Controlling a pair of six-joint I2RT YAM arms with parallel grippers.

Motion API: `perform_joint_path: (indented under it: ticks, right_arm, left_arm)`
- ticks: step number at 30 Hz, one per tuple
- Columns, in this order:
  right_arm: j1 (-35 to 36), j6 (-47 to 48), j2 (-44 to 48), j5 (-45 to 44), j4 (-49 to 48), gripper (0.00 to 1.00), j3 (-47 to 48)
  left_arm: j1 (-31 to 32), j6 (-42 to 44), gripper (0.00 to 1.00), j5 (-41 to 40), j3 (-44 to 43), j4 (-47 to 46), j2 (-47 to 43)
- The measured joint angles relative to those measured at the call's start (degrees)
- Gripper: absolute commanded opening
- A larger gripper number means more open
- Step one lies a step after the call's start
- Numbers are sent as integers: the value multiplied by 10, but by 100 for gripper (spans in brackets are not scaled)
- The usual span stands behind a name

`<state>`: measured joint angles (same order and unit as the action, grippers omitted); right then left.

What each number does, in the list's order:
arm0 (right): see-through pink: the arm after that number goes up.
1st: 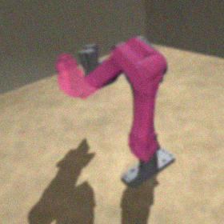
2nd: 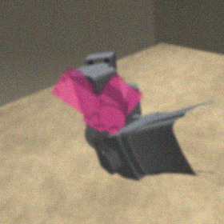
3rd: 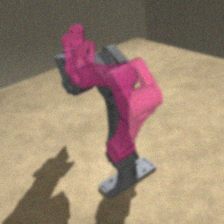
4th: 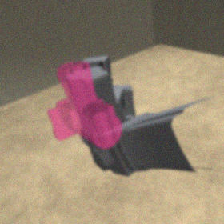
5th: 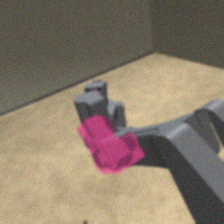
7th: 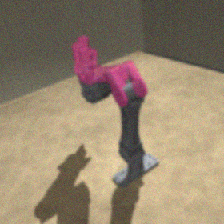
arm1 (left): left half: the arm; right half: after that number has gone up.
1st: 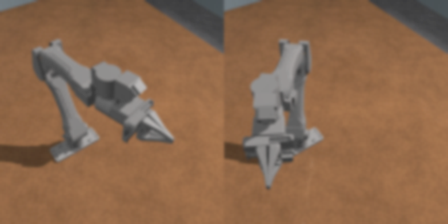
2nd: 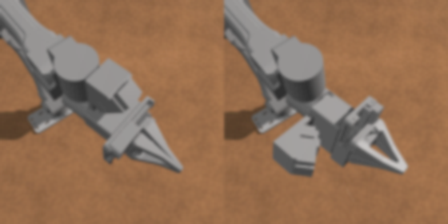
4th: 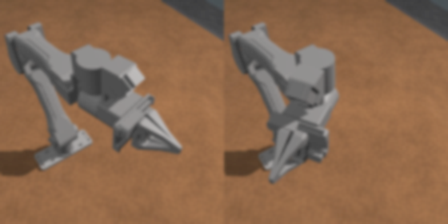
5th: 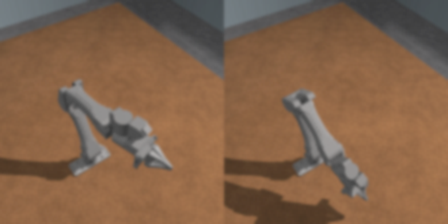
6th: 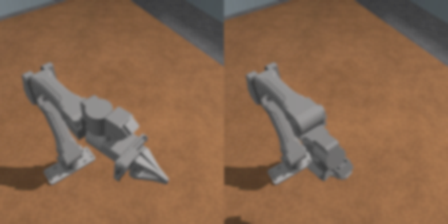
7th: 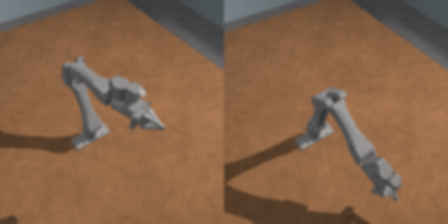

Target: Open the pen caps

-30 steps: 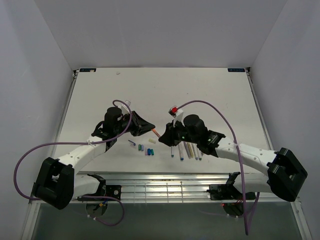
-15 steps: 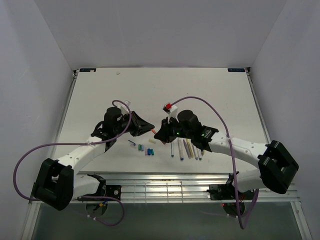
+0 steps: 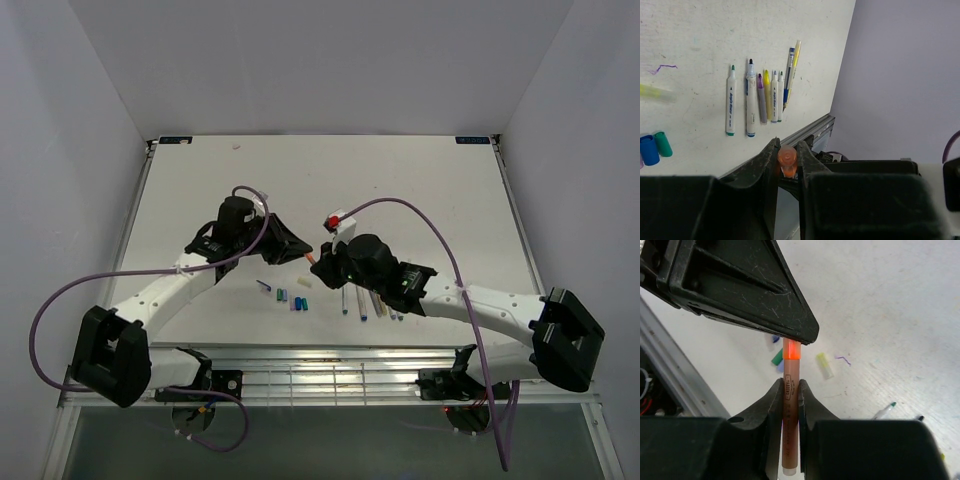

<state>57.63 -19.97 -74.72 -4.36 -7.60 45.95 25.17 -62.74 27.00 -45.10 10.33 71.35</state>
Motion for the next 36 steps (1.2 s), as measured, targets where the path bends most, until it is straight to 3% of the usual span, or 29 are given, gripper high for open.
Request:
perform_joint_path:
  ticks: [5, 9, 14, 19, 24, 28, 32, 36]
  right_arm:
    - [32, 21, 10, -105, 8, 8, -6]
    - [37, 24, 26, -123, -3, 8, -27]
    - [25, 23, 64, -80, -54, 8, -57]
    - [-13, -1, 87, 40, -139, 8, -104]
    - [-23, -43, 105, 179, -127, 8, -174]
    - [-34, -72, 99, 235, -128, 8, -193]
    - [-37, -81, 108, 228, -121, 8, -195]
    - [-40, -82, 141, 135, -52, 8, -183]
  left_arm:
    - [-3, 4, 0, 30, -58, 45, 58]
    - [-7, 2, 0, 64, -69, 56, 80]
    - [-30, -5, 0, 137, -46, -9, 66]
    - [-47, 6, 0, 183, -7, -67, 29]
    - [-125, 24, 0, 101, -1, -127, 2]
    - [-132, 36, 0, 75, -1, -131, 0]
    - [-130, 60, 0, 38, -7, -79, -4]
    - [-130, 90, 0, -28, -8, 14, -36]
